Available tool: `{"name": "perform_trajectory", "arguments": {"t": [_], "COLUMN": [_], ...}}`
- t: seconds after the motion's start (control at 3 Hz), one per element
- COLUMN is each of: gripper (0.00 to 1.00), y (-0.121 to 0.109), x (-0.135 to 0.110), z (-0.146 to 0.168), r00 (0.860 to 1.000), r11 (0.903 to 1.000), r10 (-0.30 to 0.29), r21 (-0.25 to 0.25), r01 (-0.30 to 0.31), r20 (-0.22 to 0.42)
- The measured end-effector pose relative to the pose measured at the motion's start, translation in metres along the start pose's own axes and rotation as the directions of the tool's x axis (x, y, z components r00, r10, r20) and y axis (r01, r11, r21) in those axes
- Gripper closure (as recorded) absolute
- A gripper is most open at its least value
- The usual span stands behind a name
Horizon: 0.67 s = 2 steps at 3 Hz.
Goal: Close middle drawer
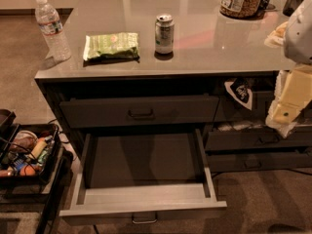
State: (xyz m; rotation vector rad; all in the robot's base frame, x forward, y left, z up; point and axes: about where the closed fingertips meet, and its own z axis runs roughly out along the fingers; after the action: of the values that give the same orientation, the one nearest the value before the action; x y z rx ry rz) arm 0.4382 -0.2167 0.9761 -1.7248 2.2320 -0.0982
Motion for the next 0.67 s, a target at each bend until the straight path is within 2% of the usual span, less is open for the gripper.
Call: {"name": "perform_trajectory", "arguments": {"t": [0.33, 0.67], "gripper": [0.0, 0.0], "y": [0.0, 0.014], "x": [0.0, 0.015], "z": [0.0, 0.001], "r00": [1.0, 1.0], "r11": [1.0, 0.9999], "r10": [0.0, -0.002], "r21": [0.0, 0.011], "r01": [0.0, 0.002], "r20": [0.0, 0.021]}}
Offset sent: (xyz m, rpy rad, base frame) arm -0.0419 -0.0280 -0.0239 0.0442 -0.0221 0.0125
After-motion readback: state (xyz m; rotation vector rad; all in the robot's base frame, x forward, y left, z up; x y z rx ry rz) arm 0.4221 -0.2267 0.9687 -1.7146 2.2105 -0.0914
